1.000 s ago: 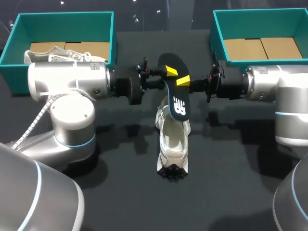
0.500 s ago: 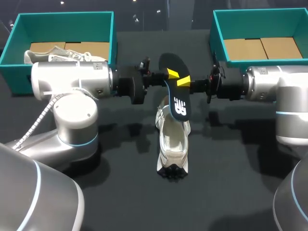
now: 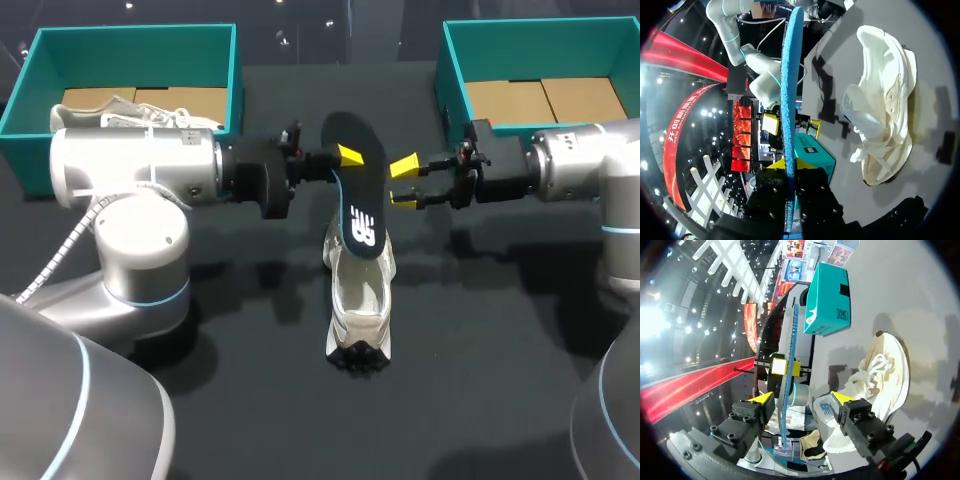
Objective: Take the shoe out of the shoebox, open the shoe tongue, remove and reinsert the insole, then place the shoe into the shoebox
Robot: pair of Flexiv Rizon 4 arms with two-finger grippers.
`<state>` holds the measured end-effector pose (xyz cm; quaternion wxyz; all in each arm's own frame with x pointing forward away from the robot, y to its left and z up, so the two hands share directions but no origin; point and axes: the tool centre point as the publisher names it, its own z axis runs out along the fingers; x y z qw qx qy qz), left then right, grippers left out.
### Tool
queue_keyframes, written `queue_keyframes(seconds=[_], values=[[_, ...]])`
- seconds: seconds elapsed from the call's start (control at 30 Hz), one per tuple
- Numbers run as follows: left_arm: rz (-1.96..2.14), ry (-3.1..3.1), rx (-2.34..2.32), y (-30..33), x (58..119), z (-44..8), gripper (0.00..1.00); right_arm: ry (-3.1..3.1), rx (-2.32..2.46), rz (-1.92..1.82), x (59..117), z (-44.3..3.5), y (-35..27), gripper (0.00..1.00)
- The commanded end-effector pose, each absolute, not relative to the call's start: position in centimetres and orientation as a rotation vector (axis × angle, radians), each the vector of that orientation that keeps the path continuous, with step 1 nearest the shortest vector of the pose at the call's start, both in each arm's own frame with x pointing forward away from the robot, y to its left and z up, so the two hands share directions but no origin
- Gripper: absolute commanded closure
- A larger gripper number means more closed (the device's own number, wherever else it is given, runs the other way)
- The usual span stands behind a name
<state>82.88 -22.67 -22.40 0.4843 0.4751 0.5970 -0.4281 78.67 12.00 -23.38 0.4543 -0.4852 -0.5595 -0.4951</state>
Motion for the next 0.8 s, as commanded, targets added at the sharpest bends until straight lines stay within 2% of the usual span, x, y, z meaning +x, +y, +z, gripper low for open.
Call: queue_keyframes(seconds=[0.03, 0.27, 0.5, 0.8], values=[[-0.989, 1.474, 1.147, -20.9, 81.2, -21.6, 1.00, -1.390, -1.215, -1.218, 78.0, -22.6, 11.2, 0.00], [-0.987, 1.532, 1.156, -20.0, 79.6, -21.6, 1.00, -1.390, -1.215, -1.218, 78.0, -22.6, 11.2, 0.00], [-1.167, 1.631, 1.166, -18.9, 78.6, -20.8, 1.00, -1.865, -0.953, -1.306, 76.2, -23.2, 9.4, 0.00], [-1.167, 1.631, 1.166, -18.9, 78.6, -20.8, 1.00, -1.865, -0.953, -1.306, 76.2, -23.2, 9.4, 0.00]])
